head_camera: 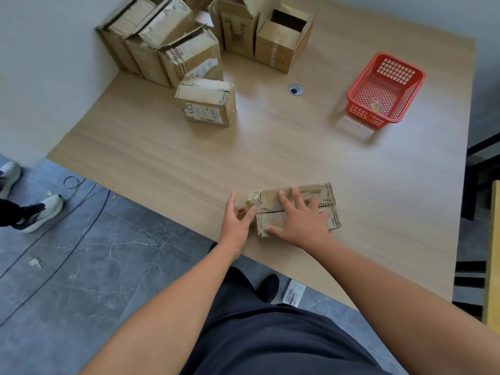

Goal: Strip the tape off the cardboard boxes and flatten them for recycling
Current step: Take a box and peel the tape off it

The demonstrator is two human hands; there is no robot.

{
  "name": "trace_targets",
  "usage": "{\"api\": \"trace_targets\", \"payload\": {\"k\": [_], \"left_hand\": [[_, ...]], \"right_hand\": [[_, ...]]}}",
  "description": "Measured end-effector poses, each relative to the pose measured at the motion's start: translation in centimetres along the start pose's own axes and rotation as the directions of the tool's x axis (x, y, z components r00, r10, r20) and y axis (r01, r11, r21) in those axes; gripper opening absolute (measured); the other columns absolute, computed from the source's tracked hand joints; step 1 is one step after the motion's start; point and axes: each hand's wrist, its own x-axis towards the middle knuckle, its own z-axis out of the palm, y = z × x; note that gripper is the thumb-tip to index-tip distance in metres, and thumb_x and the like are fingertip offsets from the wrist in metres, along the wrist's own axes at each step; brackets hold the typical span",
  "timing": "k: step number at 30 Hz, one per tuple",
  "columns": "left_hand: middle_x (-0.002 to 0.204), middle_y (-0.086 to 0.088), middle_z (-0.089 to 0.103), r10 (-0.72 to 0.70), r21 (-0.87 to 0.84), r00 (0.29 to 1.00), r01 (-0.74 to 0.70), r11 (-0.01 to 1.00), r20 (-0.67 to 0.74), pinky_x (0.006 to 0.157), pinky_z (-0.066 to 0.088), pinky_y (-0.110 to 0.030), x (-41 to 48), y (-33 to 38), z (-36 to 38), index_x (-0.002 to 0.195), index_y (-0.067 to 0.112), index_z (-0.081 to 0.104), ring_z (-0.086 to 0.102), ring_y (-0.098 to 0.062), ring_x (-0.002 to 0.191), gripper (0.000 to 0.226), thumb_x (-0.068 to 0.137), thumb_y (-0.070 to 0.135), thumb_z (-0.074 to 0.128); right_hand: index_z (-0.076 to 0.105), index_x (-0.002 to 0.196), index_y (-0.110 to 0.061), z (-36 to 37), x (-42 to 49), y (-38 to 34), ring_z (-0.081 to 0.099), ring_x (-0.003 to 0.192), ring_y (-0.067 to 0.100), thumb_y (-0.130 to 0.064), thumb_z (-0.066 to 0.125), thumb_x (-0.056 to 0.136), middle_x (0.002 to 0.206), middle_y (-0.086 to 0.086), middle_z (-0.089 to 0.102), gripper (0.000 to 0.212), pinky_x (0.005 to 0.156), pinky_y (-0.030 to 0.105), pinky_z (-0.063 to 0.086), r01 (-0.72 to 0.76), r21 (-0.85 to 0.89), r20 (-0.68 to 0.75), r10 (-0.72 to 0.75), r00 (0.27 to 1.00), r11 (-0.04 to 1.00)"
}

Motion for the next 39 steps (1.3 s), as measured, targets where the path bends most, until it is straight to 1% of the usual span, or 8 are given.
{"api": "trace_targets", "payload": {"k": [4, 8, 13, 18, 23, 27, 35, 39], "left_hand": [[0.111, -0.006, 0.075, -0.032, -0.133, 0.999, 0.037, 0.99, 0.041, 0.097, 0.055, -0.035, -0.4, -1.0, -0.6, 0.11, 0.019, 0.072, 0.068, -0.023, 0.11, 0.021, 0.091, 0.01, 0.074], [0.1, -0.007, 0.076, -0.059, -0.071, 0.997, 0.062, 0.996, 0.055, 0.091, 0.058, -0.032, 0.4, -0.6, -1.1, 0.098, 0.013, 0.072, 0.07, -0.021, 0.1, 0.008, 0.096, 0.007, 0.068], [0.098, -0.007, 0.076, -0.046, 0.027, 0.981, 0.042, 0.999, 0.187, 0.078, 0.06, -0.027, 1.8, 0.8, -2.4, 0.095, 0.011, 0.062, 0.076, -0.02, 0.091, 0.016, 0.103, 0.002, 0.052], [0.1, -0.008, 0.071, -0.022, 0.194, 0.98, -0.017, 0.981, 0.196, 0.087, 0.06, -0.037, 2.6, 1.1, -2.0, 0.105, 0.013, 0.06, 0.071, -0.02, 0.095, 0.017, 0.108, 0.014, 0.044], [0.103, -0.003, 0.073, -0.05, -0.074, 0.988, 0.061, 0.995, 0.143, 0.086, 0.059, -0.032, 1.8, 0.6, -1.7, 0.114, 0.013, 0.063, 0.071, -0.017, 0.095, 0.017, 0.106, 0.008, 0.049], [0.105, -0.007, 0.073, -0.092, -0.226, 0.983, 0.126, 0.966, 0.156, 0.087, 0.06, -0.03, 2.2, 0.9, -2.1, 0.117, 0.004, 0.057, 0.071, -0.019, 0.098, 0.015, 0.103, -0.001, 0.053], [0.087, -0.005, 0.063, -0.083, 0.216, 0.933, 0.006, 0.976, 0.349, 0.074, 0.054, -0.025, 5.1, 5.5, -3.8, 0.098, 0.016, 0.058, 0.065, -0.017, 0.078, 0.023, 0.105, 0.001, 0.042], [0.113, -0.005, 0.058, -0.136, 0.297, 0.899, 0.007, 0.955, 0.417, 0.086, 0.054, -0.029, 5.7, 6.1, -4.6, 0.13, 0.018, 0.053, 0.063, -0.016, 0.097, 0.023, 0.11, 0.021, 0.042]], "right_hand": [[-0.007, 0.161, -0.035, 1.0, -0.5, -0.6, 0.01, 0.15, 0.043, -0.1, 0.024, 0.067, 0.171, 0.004, -0.013, 0.118, 0.108, 0.067, 0.029, 0.011, -0.004, -0.013, -0.011, 1.0, 1.0], [-0.012, 0.161, -0.029, 2.2, -1.0, -1.6, -0.004, 0.153, 0.05, -0.102, 0.031, 0.065, 0.169, 0.01, -0.022, 0.128, 0.113, 0.078, 0.006, -0.009, 0.046, -0.004, 0.009, 1.0, 0.999], [-0.011, 0.159, -0.031, 2.7, -1.0, -1.6, -0.007, 0.153, 0.049, -0.098, 0.032, 0.062, 0.169, 0.008, -0.021, 0.126, 0.112, 0.08, 0.002, -0.007, 0.09, -0.021, 0.009, 1.0, 0.996], [-0.009, 0.159, -0.033, 2.5, -0.8, -2.0, -0.005, 0.153, 0.048, -0.1, 0.029, 0.062, 0.169, 0.007, -0.02, 0.124, 0.111, 0.08, 0.001, -0.026, 0.103, -0.032, 0.03, 0.999, 0.994], [-0.003, 0.161, -0.031, 2.5, -0.7, -2.3, -0.002, 0.152, 0.05, -0.107, 0.02, 0.058, 0.17, 0.008, -0.015, 0.13, 0.11, 0.081, 0.005, -0.057, 0.081, -0.049, 0.061, 0.997, 0.995], [-0.001, 0.161, -0.028, 2.6, -0.4, -3.0, -0.003, 0.151, 0.051, -0.099, 0.03, 0.065, 0.169, 0.009, -0.016, 0.123, 0.11, 0.083, 0.004, -0.073, 0.088, -0.045, 0.077, 0.996, 0.993], [0.0, 0.159, -0.034, 2.3, -0.4, -1.9, -0.005, 0.153, 0.046, -0.09, 0.033, 0.063, 0.169, 0.004, -0.014, 0.116, 0.112, 0.082, 0.001, -0.048, 0.108, -0.028, 0.052, 0.998, 0.993], [0.001, 0.158, -0.035, 1.7, -0.3, -2.4, -0.008, 0.153, 0.045, -0.088, 0.034, 0.06, 0.17, 0.002, -0.014, 0.117, 0.112, 0.081, -0.002, -0.086, 0.145, -0.004, 0.087, 0.996, 0.986]]}}
